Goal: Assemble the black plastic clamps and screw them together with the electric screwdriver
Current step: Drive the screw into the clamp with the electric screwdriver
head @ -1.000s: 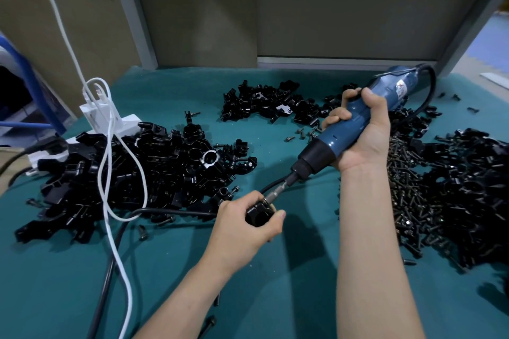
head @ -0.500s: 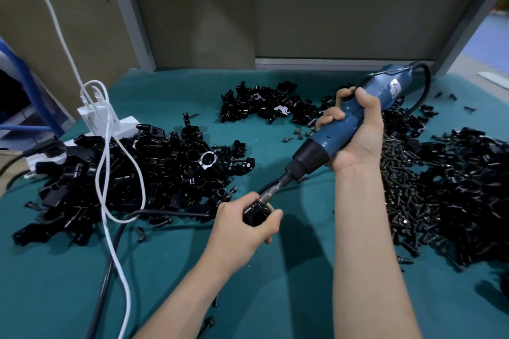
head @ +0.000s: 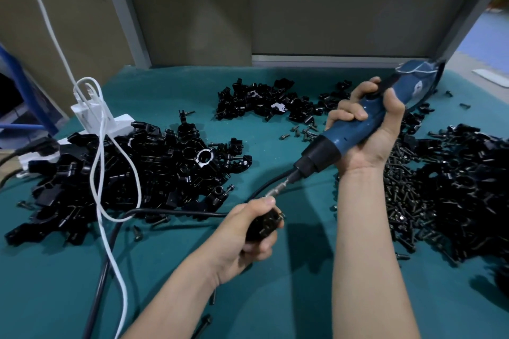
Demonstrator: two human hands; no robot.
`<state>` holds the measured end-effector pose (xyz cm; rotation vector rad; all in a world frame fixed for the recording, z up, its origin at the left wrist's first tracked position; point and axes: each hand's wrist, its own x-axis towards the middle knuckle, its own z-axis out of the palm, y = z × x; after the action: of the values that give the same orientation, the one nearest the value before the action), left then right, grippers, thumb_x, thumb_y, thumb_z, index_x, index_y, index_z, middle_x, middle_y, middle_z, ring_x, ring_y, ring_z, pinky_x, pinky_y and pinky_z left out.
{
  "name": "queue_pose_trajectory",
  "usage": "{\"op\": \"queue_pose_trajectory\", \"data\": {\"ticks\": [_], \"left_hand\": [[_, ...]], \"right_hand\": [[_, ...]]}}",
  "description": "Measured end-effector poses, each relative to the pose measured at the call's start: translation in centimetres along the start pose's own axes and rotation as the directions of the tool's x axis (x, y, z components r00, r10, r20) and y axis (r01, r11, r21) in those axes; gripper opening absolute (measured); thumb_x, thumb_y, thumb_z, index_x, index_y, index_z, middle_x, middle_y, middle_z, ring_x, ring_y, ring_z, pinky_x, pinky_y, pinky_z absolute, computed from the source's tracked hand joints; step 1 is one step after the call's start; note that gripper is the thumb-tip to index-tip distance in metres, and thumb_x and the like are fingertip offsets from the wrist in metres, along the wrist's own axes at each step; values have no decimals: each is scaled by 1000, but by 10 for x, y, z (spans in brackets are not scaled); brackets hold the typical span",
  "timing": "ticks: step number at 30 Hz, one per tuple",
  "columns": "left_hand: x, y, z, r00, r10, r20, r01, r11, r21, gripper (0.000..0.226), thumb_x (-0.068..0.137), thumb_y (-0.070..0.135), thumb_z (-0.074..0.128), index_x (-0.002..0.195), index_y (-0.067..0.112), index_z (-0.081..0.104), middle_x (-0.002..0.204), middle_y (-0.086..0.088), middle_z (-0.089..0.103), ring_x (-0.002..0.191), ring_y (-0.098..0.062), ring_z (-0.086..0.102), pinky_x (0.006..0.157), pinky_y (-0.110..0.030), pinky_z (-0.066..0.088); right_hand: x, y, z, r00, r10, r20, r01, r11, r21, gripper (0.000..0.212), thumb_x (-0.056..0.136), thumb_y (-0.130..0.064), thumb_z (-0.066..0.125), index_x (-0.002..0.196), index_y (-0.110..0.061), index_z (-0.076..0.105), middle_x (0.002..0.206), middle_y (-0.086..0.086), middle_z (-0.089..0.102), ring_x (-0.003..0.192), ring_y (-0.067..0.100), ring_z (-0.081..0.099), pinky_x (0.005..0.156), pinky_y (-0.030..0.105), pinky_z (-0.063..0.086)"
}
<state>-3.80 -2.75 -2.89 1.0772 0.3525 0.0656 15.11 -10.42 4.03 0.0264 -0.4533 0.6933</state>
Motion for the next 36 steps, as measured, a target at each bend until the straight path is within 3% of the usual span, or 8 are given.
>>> {"op": "queue_pose_trajectory", "data": {"ticks": [4,7,13,25,36], "left_hand": [[3,5,-6,999,-31,-32,26,990,-138,33,72,41,68,56,13,63,38,1,38,32,-5,21,36,-17,13],[4,8,-11,999,1,-54,-10,986,-166,36,70,45,59,55,12,63,39,2,40,32,-5,22,37,-19,12],[5,6,-13,999,13,-43,-19,989,-147,34,70,43,60,58,12,63,43,-1,42,34,-7,23,35,-18,17],[10,0,-16,999,16,-30,-19,996,-84,45,65,55,70,58,12,59,40,1,41,34,-8,24,36,-17,26],[8,-1,-13,998,28,-57,-30,999,-39,36,75,41,65,54,13,55,39,0,39,33,-7,24,36,-17,24]], "right_hand": [[-4,-14,-2,999,-36,-40,37,999,29,52,50,-1,87,91,-12,57,78,-2,64,42,11,52,47,20,45],[-5,-18,0,998,-42,-49,42,999,-8,53,49,-1,87,91,-12,57,79,-2,64,43,11,51,47,20,45],[0,-7,5,996,-13,-89,-2,987,-159,60,43,-9,92,90,-15,56,79,-5,63,44,9,50,46,19,45],[1,-3,1,996,24,-87,-39,985,-166,57,47,-11,91,90,-16,54,79,-6,64,45,7,49,48,18,44],[0,-4,1,997,51,-63,-61,983,-174,53,51,-11,89,92,-14,54,79,-4,62,44,8,48,47,19,43]]}}
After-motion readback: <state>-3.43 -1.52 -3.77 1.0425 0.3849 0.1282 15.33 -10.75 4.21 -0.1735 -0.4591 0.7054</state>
